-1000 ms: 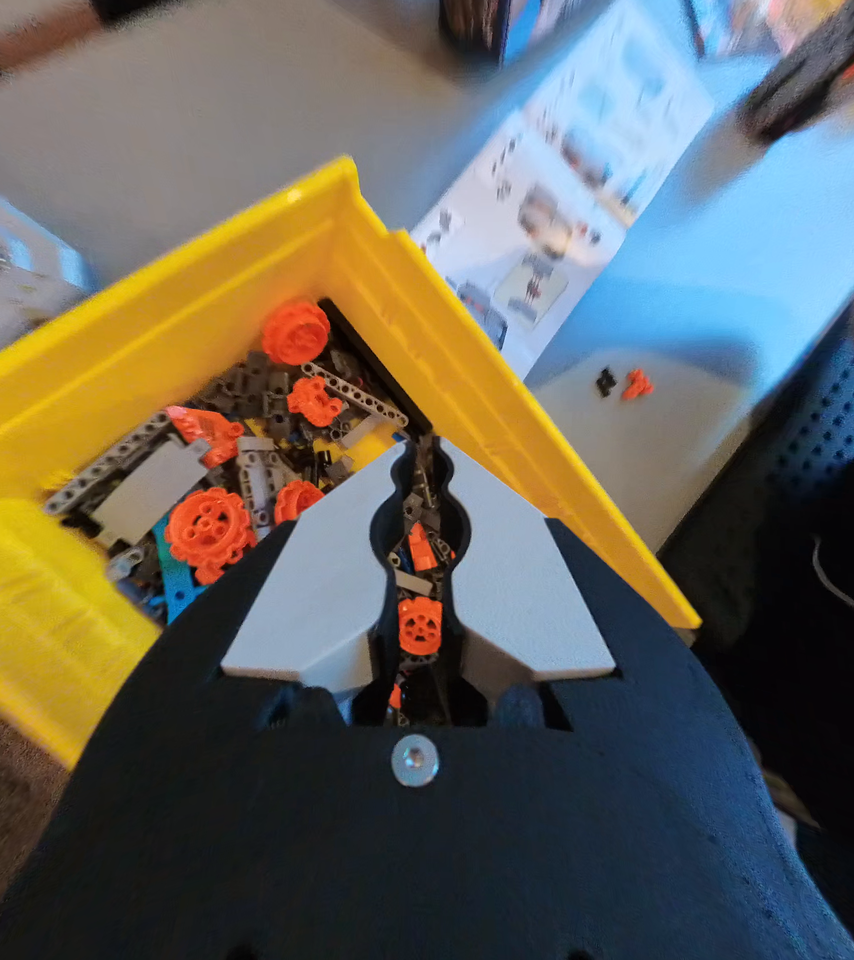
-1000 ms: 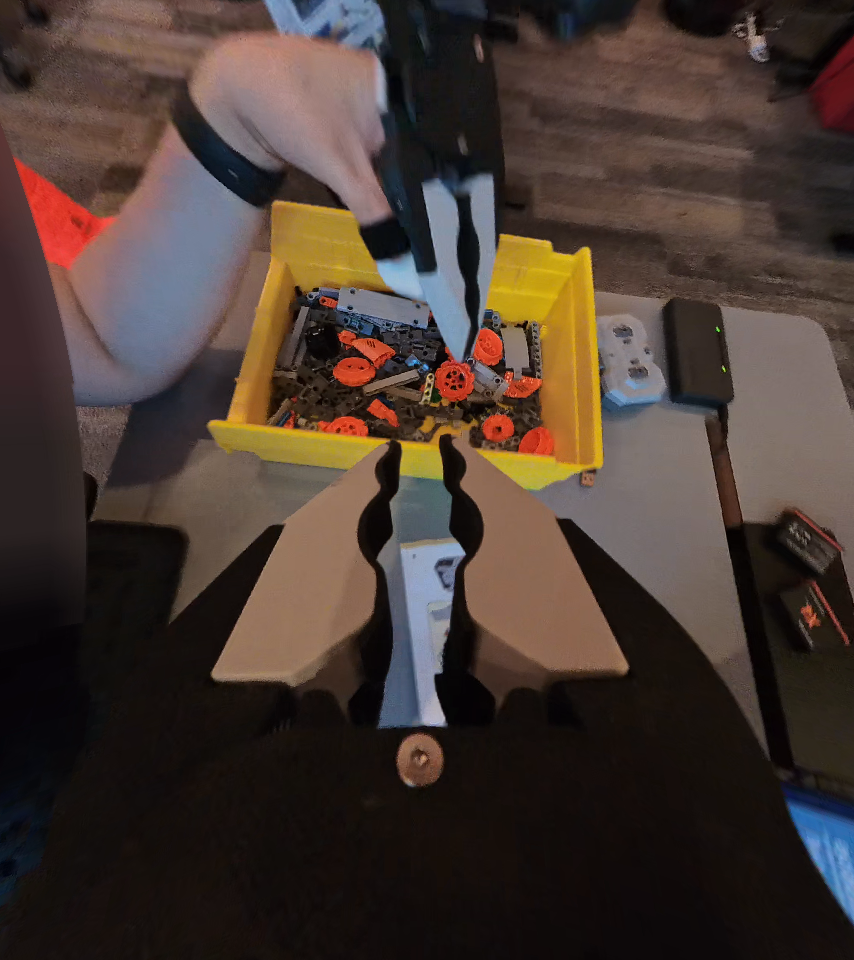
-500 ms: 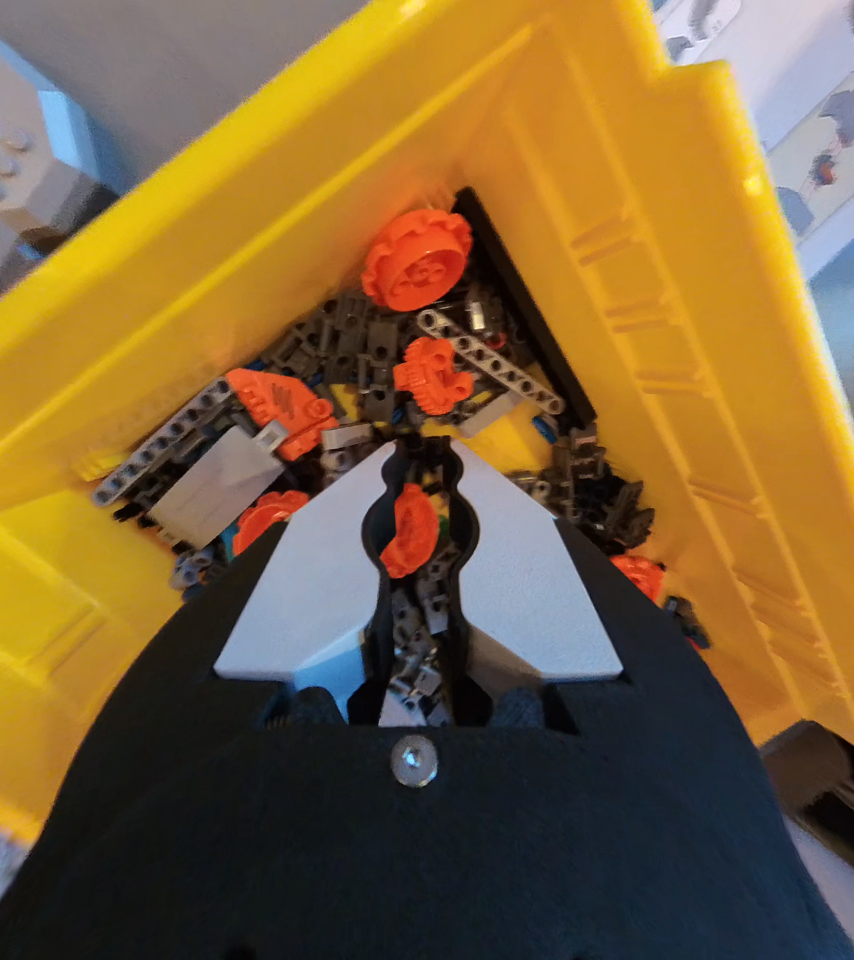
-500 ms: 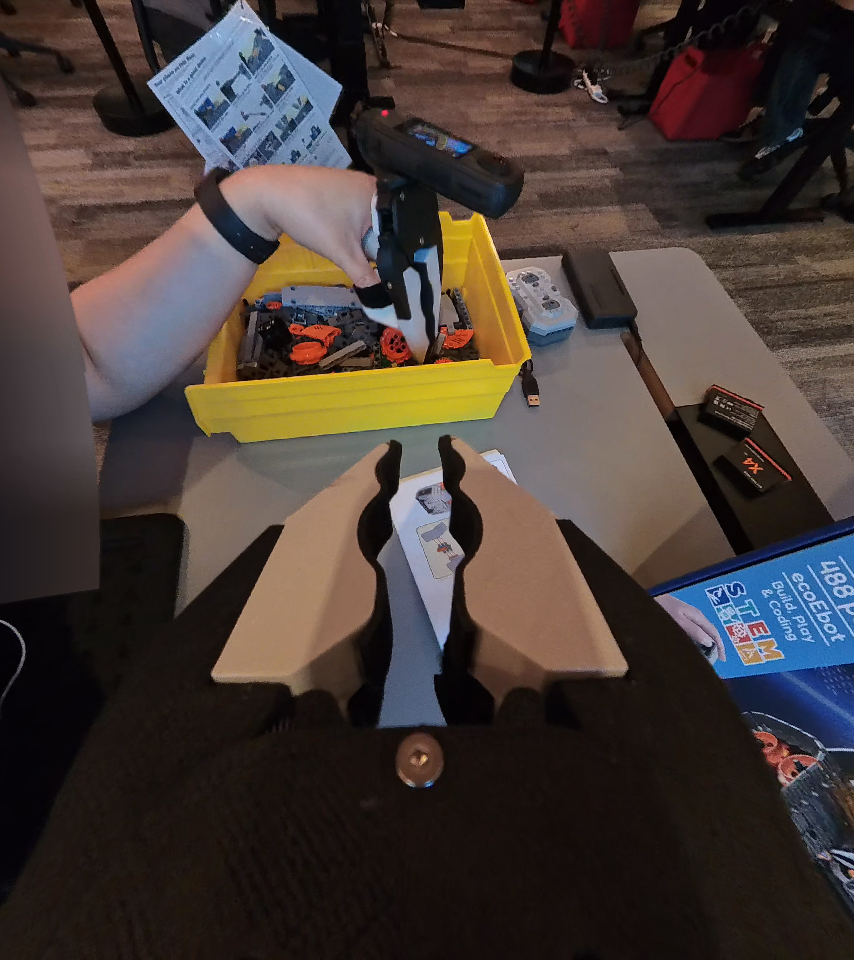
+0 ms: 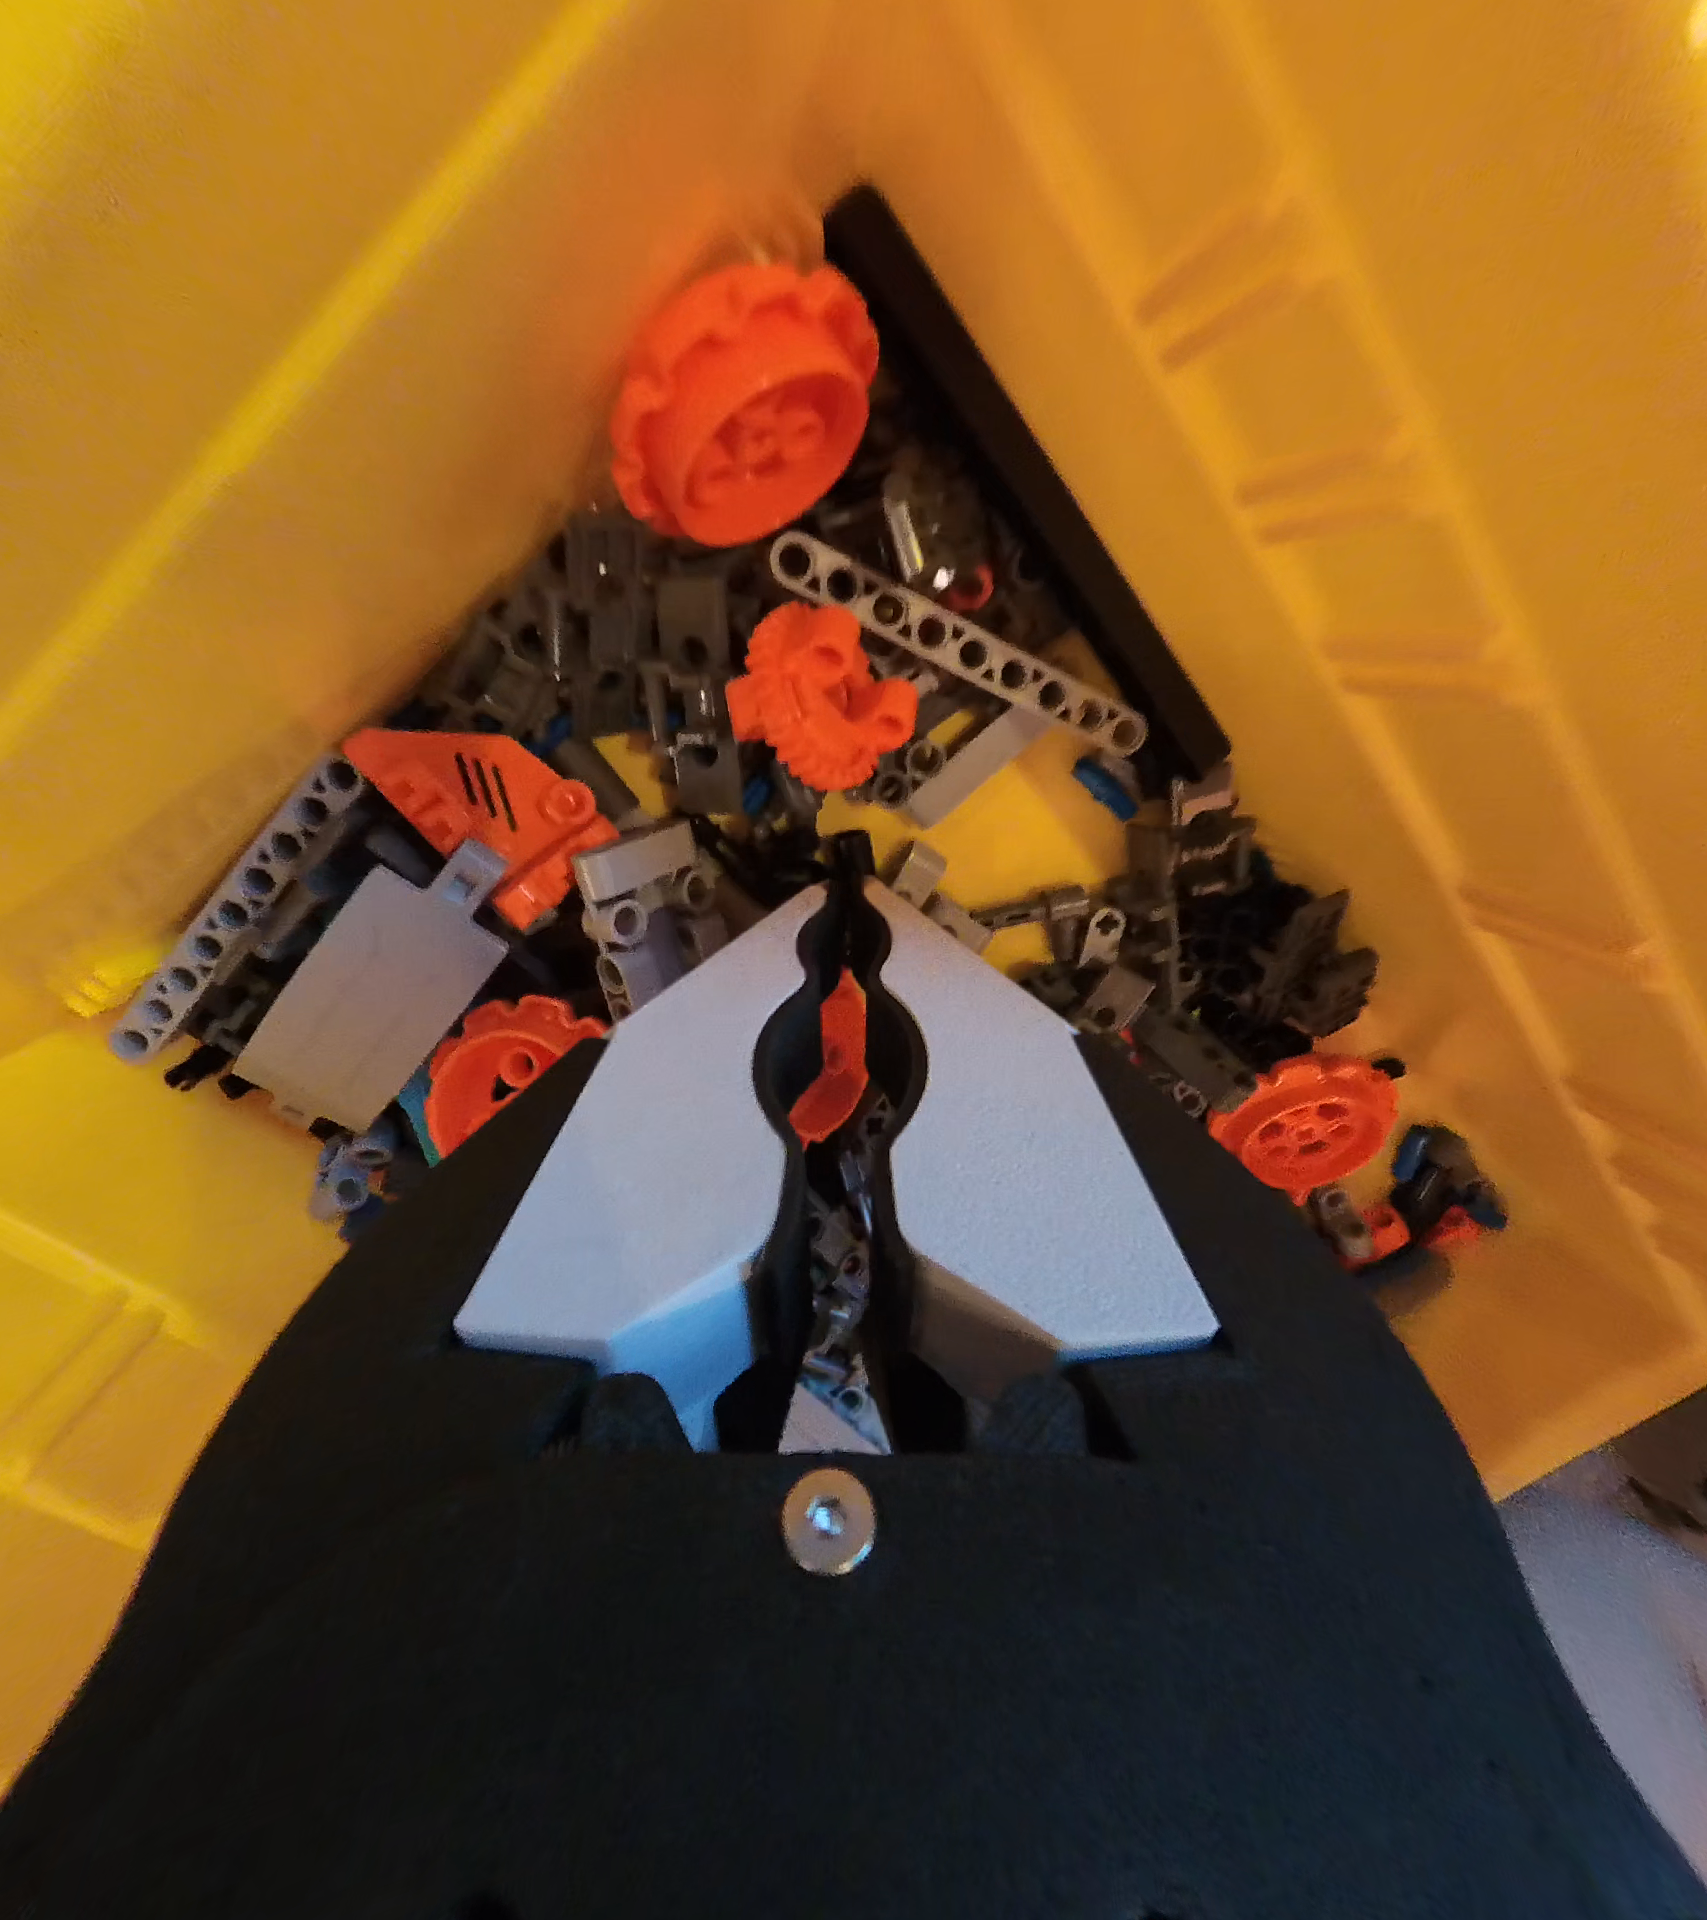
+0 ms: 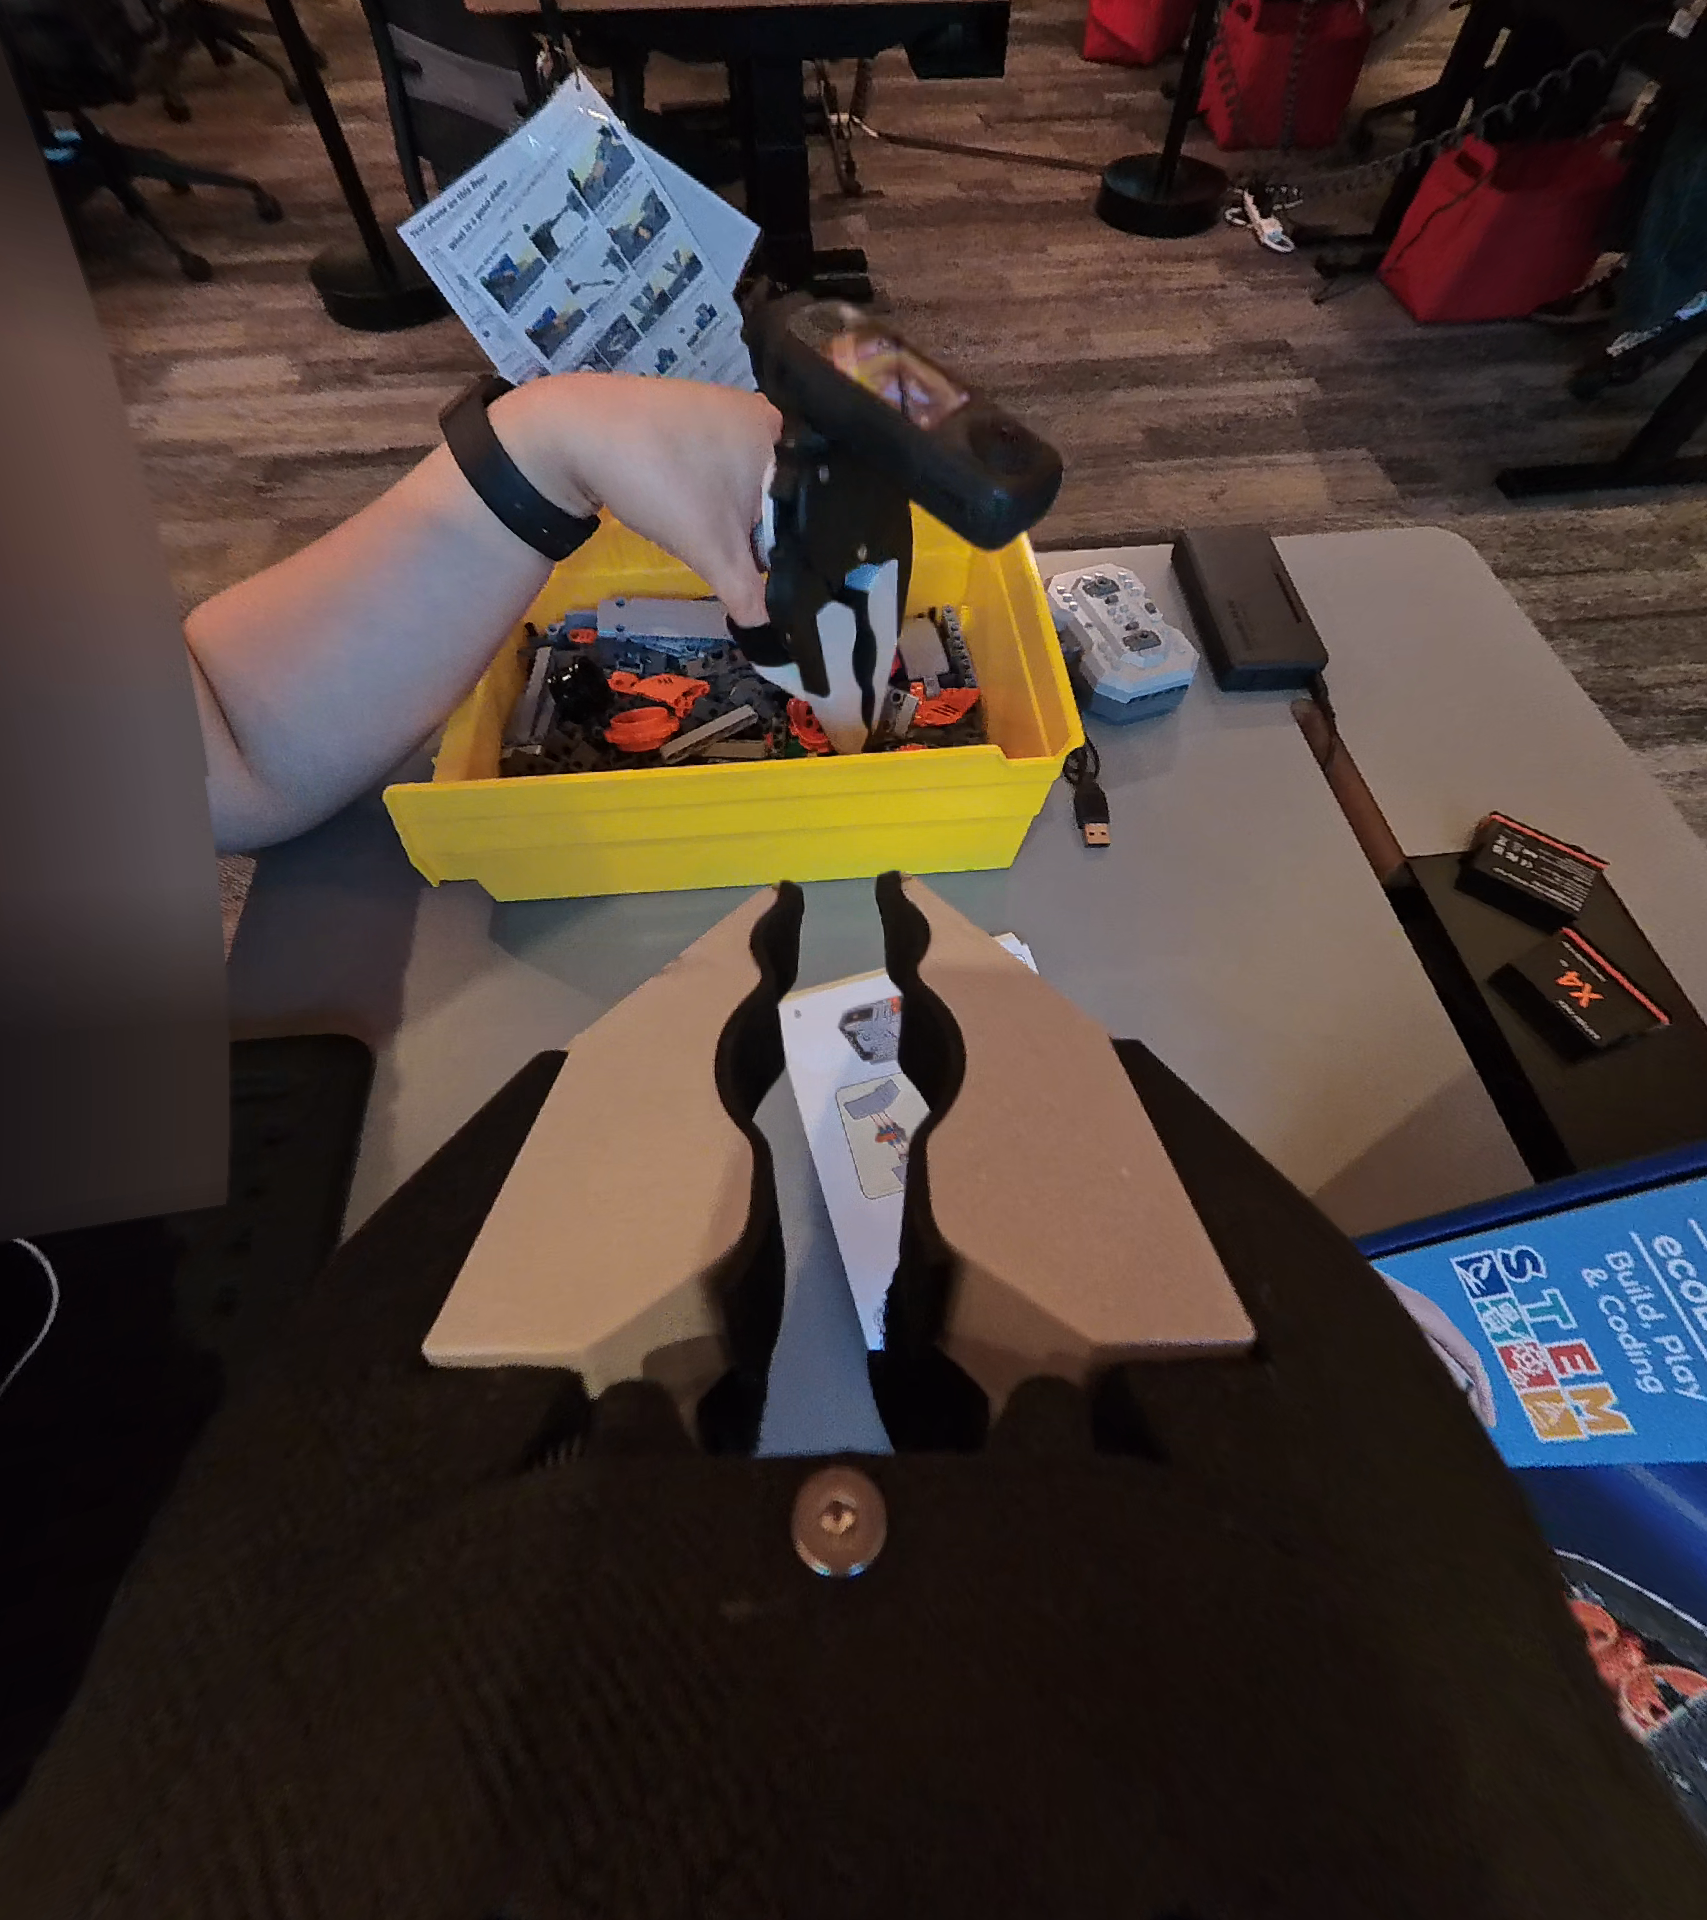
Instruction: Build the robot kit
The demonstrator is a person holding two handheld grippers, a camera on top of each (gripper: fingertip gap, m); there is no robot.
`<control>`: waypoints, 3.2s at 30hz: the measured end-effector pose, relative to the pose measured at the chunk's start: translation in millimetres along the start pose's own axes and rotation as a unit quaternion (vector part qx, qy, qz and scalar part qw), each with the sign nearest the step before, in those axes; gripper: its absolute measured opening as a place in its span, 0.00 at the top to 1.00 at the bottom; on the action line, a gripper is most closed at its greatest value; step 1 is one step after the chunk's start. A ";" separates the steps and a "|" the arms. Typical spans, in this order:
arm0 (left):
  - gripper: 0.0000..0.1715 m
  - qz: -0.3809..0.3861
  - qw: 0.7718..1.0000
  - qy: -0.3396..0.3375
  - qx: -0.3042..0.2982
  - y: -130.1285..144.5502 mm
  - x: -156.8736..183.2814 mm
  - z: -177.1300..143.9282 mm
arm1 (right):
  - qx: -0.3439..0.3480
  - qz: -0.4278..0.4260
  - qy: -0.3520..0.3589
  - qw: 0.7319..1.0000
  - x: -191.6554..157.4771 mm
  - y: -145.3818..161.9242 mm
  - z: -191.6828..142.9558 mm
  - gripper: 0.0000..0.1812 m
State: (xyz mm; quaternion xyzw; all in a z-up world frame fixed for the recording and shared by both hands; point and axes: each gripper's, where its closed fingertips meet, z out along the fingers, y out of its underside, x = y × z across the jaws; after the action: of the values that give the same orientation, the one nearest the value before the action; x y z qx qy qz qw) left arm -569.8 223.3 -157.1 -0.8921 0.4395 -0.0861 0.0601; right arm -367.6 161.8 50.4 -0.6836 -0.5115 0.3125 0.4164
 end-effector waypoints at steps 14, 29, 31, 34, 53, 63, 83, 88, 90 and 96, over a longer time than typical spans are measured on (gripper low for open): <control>1.00 -0.018 0.999 -0.020 0.020 4.4 -18.1 -3.6 | -0.007 0.001 -0.012 1.000 6.3 7.5 4.6 0.92; 1.00 0.046 0.999 -0.010 0.001 4.7 0.0 1.1 | -0.026 -0.003 -0.020 0.999 4.8 15.5 10.3 0.92; 1.00 0.048 0.999 -0.005 -0.005 5.6 1.2 4.5 | -0.028 -0.004 -0.022 0.999 3.9 16.1 11.4 0.92; 1.00 0.052 0.999 -0.005 -0.009 6.7 1.1 5.3 | -0.032 -0.007 -0.023 0.999 3.1 17.4 12.0 0.92; 0.99 0.123 0.990 -0.066 -0.007 12.1 -7.5 5.4 | -0.040 -0.008 -0.028 0.999 2.5 21.1 11.4 0.92; 0.93 0.167 0.981 -0.097 0.010 10.6 -12.7 1.2 | -0.042 -0.010 -0.029 0.999 2.4 21.9 10.0 0.92; 0.93 0.194 0.977 -0.086 0.033 7.8 -5.1 -0.3 | -0.050 -0.011 -0.033 0.998 1.1 25.0 10.5 0.92; 0.90 0.169 0.981 -0.087 0.030 6.3 -9.3 1.8 | -0.054 -0.011 -0.033 0.998 1.1 26.5 11.2 0.92; 0.89 0.159 0.984 -0.077 0.037 5.4 -8.0 1.0 | -0.053 -0.010 -0.035 0.998 0.7 26.4 11.2 0.92; 0.88 0.158 0.985 -0.063 0.040 4.3 -3.3 3.3 | -0.055 -0.010 -0.035 0.998 0.9 27.1 11.8 0.92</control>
State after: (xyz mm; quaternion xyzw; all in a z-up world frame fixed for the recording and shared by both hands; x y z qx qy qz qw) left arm -574.4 223.4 -161.4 -0.8117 0.5668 -0.0368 0.1361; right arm -365.5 162.1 20.9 -0.6893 -0.5486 0.3034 0.3630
